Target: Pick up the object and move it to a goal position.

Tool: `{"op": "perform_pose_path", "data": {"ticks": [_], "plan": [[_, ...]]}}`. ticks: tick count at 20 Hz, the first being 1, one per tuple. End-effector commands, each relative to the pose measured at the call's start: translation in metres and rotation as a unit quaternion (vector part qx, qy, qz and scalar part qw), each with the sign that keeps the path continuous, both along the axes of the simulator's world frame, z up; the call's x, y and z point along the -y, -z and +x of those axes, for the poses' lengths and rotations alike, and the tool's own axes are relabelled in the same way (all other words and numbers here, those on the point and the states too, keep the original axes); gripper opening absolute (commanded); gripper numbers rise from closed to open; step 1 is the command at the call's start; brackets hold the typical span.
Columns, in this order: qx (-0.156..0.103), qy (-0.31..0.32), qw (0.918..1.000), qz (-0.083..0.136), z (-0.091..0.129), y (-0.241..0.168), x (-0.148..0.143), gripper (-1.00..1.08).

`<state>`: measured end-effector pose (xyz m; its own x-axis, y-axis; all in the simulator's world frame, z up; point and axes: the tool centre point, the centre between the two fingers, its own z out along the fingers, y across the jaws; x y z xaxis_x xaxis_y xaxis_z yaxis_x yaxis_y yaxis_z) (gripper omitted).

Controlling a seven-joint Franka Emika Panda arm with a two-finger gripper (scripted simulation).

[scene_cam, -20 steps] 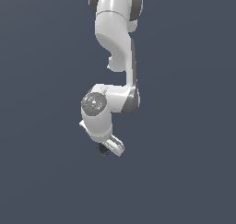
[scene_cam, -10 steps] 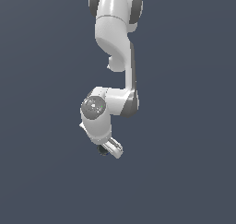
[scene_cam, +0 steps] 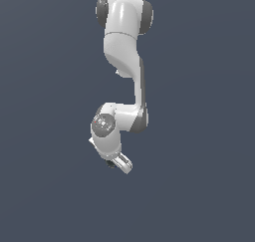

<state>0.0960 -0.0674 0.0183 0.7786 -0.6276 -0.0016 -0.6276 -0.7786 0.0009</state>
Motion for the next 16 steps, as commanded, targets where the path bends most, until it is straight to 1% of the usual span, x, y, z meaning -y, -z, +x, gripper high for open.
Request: {"op": "perform_pose_path", "data": {"ticks": [1,4,5,16], "plan": [[0.001,0.0,1.0,0.0,0.0009,0.005,0.0001,1.0],[0.001,0.0,1.0,0.0,0.0019,0.0045,0.0003,1.0],[0.001,0.0,1.0,0.0,0.0019,0.0045,0.0003,-1.0],[0.0,0.0,1.0,0.0,0.0014,0.0049,0.0001,-1.0]]}}
